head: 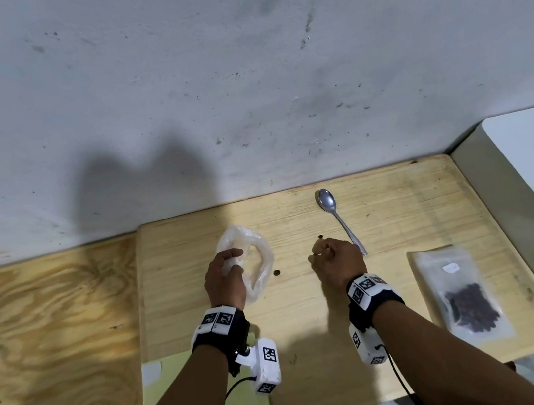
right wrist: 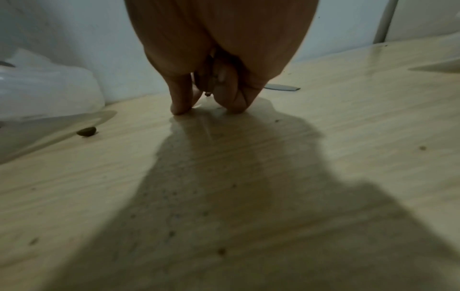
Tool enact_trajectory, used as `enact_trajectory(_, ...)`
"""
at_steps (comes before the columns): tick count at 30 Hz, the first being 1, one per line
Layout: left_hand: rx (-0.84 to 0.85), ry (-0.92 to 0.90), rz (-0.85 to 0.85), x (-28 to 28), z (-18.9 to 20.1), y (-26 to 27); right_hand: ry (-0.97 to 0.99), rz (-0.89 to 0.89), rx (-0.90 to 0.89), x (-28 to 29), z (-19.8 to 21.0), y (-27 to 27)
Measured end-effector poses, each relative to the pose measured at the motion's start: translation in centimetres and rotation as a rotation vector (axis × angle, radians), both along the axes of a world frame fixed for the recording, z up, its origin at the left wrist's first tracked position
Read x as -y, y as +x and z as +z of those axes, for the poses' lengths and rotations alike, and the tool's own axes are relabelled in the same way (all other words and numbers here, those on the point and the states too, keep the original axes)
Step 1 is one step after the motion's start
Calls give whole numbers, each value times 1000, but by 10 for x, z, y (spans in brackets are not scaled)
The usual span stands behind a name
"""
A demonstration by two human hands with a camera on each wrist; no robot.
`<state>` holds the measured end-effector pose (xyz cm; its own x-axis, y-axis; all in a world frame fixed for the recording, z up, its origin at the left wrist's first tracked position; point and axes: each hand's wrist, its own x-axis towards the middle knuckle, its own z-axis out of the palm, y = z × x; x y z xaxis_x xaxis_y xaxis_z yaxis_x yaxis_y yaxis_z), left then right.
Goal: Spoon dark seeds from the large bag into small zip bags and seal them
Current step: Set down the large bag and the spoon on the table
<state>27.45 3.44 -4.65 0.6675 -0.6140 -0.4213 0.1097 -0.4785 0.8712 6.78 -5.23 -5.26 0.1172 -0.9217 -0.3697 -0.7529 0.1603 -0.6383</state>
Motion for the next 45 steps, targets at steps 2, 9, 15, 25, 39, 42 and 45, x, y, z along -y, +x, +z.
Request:
enact_trajectory(2, -4, 3, 1, 1, 0, 0, -9, 17, 8, -2, -3, -1)
enact_trajectory(9, -21, -9, 9, 6, -4, -3, 156, -343, 351, 13, -2, -13)
enact_trajectory(15, -24, -6, 6, 13, -5, -6, 419, -630, 765, 27, 16, -20)
enact_trajectory(25, -18, 3, 0, 25, -3, -6, -5, -132, -21, 36, 1, 3)
enact_trajectory(39, -15, 4, 8, 14, 0, 2, 177, -239, 272, 23, 16, 9)
enact_trajectory(42, -4, 9, 7, 9, 3, 4, 496, -473, 720, 9, 11, 9)
enact_trajectory(45, 14, -17, 6, 1, 5, 6, 617, -495, 822, -3, 17, 18)
